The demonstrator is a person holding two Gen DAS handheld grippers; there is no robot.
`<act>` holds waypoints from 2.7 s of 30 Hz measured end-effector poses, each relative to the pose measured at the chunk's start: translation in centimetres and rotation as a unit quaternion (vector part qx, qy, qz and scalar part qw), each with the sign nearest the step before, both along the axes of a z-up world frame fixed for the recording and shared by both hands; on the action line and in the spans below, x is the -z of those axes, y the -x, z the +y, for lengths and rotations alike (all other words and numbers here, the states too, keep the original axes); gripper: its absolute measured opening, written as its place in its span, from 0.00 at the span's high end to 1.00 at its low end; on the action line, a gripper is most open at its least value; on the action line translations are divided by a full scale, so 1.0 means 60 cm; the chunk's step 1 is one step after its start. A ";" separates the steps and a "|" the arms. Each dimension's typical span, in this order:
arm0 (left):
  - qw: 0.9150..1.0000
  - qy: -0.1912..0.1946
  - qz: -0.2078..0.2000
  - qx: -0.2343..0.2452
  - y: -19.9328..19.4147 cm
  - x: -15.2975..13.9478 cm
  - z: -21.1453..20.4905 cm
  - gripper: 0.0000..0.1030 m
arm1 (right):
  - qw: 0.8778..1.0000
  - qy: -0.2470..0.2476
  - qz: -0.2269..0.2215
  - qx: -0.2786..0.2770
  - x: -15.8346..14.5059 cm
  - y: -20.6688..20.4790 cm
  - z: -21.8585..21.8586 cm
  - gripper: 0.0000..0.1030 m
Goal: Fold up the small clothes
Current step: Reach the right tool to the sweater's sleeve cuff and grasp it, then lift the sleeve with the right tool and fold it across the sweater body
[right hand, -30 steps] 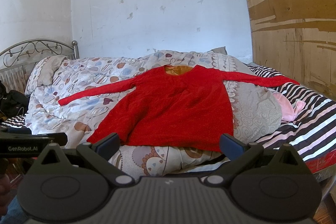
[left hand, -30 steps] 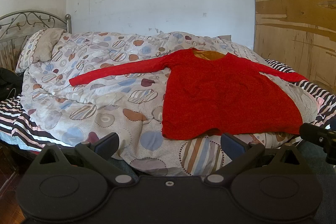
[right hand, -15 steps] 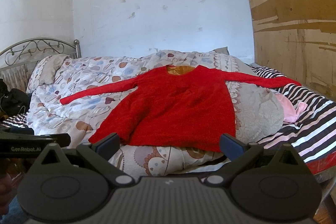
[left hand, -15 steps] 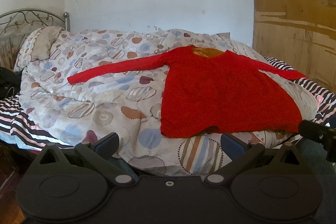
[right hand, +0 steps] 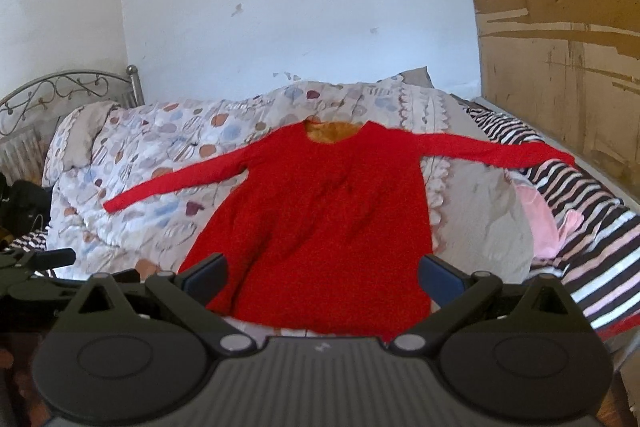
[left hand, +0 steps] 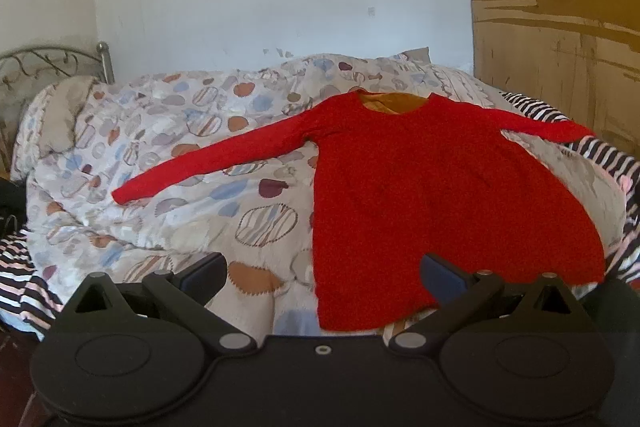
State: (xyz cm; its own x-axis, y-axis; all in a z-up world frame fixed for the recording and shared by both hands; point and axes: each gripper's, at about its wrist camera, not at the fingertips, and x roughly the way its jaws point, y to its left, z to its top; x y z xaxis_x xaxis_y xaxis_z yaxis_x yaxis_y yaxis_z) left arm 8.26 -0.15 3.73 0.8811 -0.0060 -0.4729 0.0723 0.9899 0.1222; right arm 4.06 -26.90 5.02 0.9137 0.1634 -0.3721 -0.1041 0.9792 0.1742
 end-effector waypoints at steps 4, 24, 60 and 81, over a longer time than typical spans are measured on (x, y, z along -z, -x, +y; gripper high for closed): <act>1.000 -0.006 0.005 -0.004 -0.036 -0.014 0.007 0.01 | 1.000 0.003 -0.017 0.002 -0.025 -0.010 -0.015 0.00; 1.000 -0.025 0.017 0.004 -0.278 -0.041 -0.009 0.01 | 0.997 -0.004 0.003 0.082 -0.063 -0.195 -0.100 0.00; 0.998 0.025 0.016 0.053 -0.493 0.168 -0.097 0.00 | 0.940 -0.140 0.027 0.310 0.138 -0.636 -0.595 0.17; 0.998 0.039 0.011 0.052 -0.490 0.175 -0.094 0.00 | 0.897 -0.293 -0.075 0.323 0.063 -0.643 -0.683 0.93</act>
